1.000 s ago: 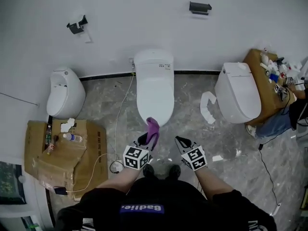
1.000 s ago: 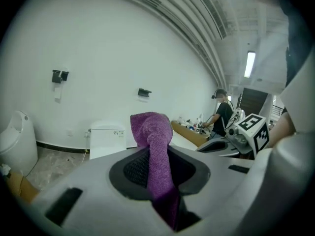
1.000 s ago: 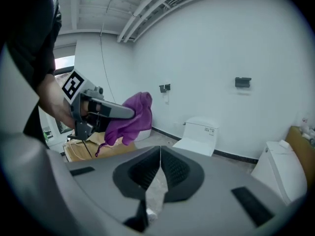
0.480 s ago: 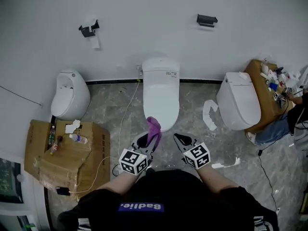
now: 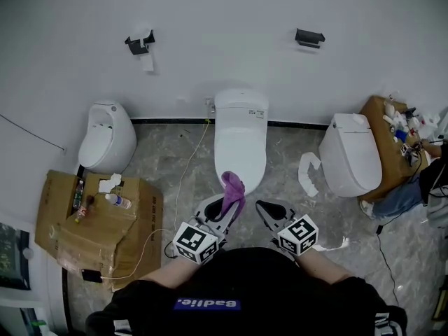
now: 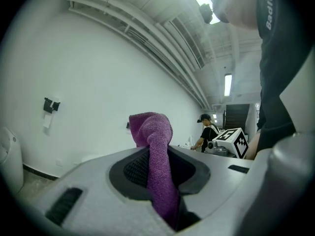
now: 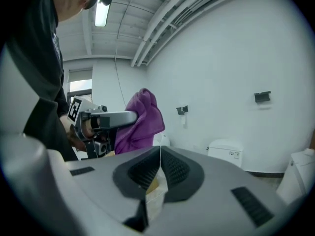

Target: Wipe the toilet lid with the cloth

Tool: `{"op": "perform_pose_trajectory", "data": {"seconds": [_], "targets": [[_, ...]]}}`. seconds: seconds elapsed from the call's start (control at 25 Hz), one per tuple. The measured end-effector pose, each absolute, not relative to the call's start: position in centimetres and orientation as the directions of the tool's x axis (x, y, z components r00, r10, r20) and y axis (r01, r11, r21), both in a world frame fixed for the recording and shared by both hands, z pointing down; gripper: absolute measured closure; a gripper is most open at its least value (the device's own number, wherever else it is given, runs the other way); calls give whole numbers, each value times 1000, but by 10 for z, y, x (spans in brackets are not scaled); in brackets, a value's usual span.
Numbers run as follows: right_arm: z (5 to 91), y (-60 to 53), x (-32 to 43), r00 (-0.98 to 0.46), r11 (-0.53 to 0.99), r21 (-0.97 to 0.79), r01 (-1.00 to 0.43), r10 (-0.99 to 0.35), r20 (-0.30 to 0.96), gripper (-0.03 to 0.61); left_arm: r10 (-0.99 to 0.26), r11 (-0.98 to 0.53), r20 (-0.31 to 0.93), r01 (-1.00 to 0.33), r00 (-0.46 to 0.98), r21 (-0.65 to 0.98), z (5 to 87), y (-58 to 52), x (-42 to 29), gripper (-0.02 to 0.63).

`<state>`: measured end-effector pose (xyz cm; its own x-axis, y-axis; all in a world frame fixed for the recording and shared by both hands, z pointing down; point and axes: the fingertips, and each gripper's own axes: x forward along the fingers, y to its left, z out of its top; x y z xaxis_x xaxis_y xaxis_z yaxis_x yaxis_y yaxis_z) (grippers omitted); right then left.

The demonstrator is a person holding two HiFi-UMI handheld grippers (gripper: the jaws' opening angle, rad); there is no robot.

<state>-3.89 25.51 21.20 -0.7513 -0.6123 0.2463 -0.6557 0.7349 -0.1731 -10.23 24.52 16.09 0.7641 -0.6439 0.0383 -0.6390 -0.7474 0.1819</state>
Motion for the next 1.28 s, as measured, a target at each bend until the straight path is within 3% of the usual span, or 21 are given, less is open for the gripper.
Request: {"op": "perform_pose_trajectory", "data": {"seconds": [1.28], "targets": [[218,268,-35,-763,743,-185,-644,-604,230,551,-595,-789,68,-598,801,140,171,264,-75,531]]}}
